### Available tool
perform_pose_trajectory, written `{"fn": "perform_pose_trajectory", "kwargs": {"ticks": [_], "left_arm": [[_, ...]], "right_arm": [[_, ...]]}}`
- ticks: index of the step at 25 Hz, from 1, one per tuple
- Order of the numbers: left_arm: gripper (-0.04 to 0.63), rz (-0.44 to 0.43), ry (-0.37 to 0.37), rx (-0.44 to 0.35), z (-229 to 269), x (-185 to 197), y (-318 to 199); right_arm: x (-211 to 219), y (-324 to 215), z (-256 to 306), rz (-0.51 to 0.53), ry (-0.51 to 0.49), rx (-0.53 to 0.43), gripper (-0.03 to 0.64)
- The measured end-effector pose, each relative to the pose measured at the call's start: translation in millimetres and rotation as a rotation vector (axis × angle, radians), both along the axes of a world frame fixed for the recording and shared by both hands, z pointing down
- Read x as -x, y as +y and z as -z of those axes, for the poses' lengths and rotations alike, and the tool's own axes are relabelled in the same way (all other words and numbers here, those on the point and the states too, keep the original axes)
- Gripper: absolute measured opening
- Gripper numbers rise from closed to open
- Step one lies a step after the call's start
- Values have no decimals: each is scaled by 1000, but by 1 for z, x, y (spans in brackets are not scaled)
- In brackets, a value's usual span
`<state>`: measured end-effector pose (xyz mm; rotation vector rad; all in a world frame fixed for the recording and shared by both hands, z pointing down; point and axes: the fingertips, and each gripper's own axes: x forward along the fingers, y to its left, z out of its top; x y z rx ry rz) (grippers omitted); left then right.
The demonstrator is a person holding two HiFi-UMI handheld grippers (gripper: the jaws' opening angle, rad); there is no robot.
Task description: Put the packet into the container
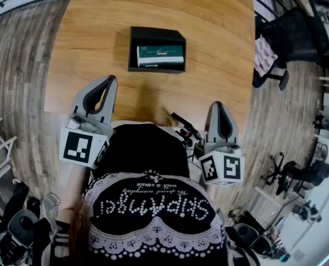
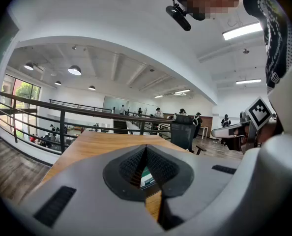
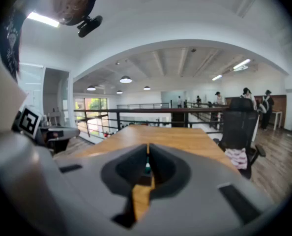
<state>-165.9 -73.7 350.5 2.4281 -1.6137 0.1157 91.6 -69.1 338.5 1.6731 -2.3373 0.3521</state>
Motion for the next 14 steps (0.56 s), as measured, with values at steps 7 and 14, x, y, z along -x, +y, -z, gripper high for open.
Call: {"fn": "perform_pose_trajectory", "kwargs": {"ticks": [7,14], "left_arm": [[32,0,9,12,-1,3,1],[32,10,32,1,1,9,0]], "right_arm": [[5,1,1,6,5,0,37],[12,2,0,9,-2,1,37]]}}
